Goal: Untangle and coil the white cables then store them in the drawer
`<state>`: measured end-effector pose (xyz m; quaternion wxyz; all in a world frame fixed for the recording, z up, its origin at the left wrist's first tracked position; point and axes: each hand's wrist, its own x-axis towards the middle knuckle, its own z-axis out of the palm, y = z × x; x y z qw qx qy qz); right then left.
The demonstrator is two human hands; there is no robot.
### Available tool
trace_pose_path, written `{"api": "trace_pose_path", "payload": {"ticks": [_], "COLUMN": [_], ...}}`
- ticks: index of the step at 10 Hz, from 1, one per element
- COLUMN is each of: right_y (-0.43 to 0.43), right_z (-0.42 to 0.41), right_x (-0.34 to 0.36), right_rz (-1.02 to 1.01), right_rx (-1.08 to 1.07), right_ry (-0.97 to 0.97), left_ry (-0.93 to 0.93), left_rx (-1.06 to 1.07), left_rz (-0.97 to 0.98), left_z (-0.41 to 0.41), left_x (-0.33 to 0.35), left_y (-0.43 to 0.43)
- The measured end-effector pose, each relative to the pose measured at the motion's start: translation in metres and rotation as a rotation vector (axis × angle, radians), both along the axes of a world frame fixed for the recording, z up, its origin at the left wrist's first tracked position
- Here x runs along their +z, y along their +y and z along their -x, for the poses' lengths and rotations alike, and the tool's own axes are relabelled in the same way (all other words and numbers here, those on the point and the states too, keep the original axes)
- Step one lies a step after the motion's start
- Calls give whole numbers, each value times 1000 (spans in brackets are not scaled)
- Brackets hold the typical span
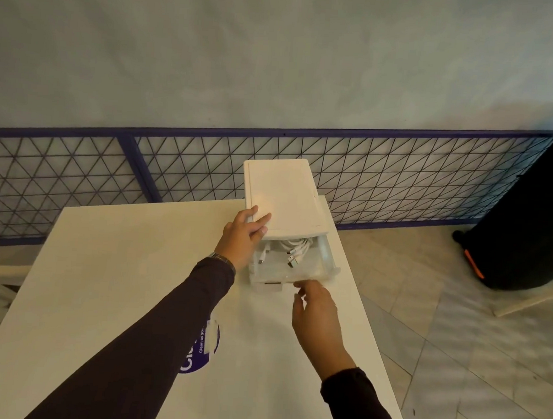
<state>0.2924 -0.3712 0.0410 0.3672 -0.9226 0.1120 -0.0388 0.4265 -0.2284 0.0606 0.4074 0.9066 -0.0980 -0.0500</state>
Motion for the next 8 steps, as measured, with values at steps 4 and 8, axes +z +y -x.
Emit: {"api": "trace_pose_path", "payload": {"ticks": [4, 8], "right_y": [-3, -22], "right_z": [-74, -63], "right_x": [18, 76], "right_rz": [177, 353], "right_rx": [172, 511], "right_ry": [163, 345], "left_ry": [-26, 68], "left_rx": [15, -119], "left_rz": [-62, -542], "left_z": [2, 19], "left_x": [4, 49], "left_y": [-2, -5]}}
